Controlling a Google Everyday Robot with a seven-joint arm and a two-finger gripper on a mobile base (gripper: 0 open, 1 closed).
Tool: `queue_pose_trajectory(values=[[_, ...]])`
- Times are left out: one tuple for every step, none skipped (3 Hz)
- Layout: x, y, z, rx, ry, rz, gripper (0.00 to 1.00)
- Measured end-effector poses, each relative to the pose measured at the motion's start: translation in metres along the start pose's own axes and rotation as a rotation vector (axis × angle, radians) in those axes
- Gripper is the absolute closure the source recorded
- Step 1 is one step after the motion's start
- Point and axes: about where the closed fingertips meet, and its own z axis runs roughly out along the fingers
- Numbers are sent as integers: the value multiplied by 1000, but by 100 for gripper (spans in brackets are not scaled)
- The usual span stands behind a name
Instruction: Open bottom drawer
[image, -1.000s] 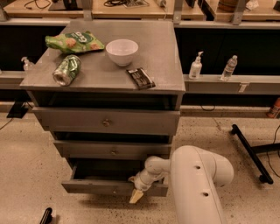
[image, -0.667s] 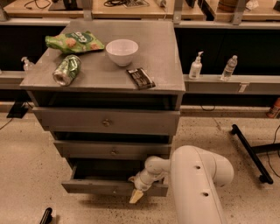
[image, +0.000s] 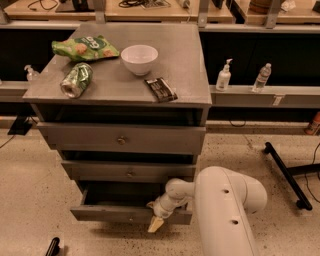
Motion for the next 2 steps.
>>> queue_pose_trajectory(values=[[0, 0, 0, 0, 0, 0, 39], [0, 0, 0, 0, 0, 0, 36]])
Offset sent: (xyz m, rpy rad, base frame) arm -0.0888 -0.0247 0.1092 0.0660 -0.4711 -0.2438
